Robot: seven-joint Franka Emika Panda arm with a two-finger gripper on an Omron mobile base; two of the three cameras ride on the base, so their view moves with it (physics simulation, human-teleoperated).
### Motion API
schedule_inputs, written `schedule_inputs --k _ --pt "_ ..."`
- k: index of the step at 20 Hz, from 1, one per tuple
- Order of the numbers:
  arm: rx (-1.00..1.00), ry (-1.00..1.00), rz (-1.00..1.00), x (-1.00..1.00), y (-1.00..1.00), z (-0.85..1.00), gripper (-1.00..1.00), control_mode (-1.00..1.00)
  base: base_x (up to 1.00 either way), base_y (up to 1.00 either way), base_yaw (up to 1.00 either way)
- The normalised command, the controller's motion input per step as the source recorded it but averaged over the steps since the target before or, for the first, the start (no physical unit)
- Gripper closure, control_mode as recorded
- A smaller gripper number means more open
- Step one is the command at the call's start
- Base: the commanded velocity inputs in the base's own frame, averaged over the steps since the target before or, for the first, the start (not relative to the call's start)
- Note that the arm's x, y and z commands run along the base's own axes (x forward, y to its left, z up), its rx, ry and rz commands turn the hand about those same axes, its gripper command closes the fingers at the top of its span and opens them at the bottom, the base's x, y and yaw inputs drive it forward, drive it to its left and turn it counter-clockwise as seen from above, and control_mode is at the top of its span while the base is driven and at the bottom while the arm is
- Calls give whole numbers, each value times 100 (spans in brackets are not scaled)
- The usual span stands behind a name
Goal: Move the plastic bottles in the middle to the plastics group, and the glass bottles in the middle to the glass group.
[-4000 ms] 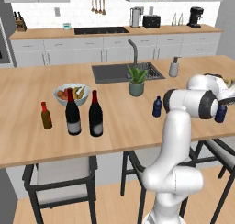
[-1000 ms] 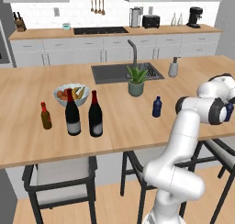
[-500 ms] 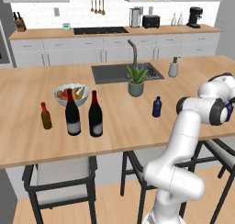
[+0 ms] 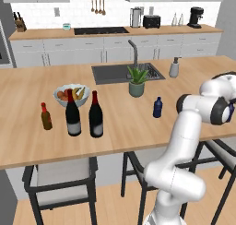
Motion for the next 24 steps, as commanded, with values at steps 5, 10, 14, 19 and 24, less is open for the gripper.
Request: schedule_inputs --k 5,10,14,19,24 --pt "-21 -2 0 -56 21 32 -100 -100 0 0 0" --pt "-29 0 0 -50 31 37 -100 -100 0 0 0" --pt "-12 3 0 -45 69 22 -100 -100 0 0 0" --pt "0 6 0 -37 76 21 -100 -100 0 0 0" --pt "0 10 0 -20 74 42 -100 -100 0 0 0"
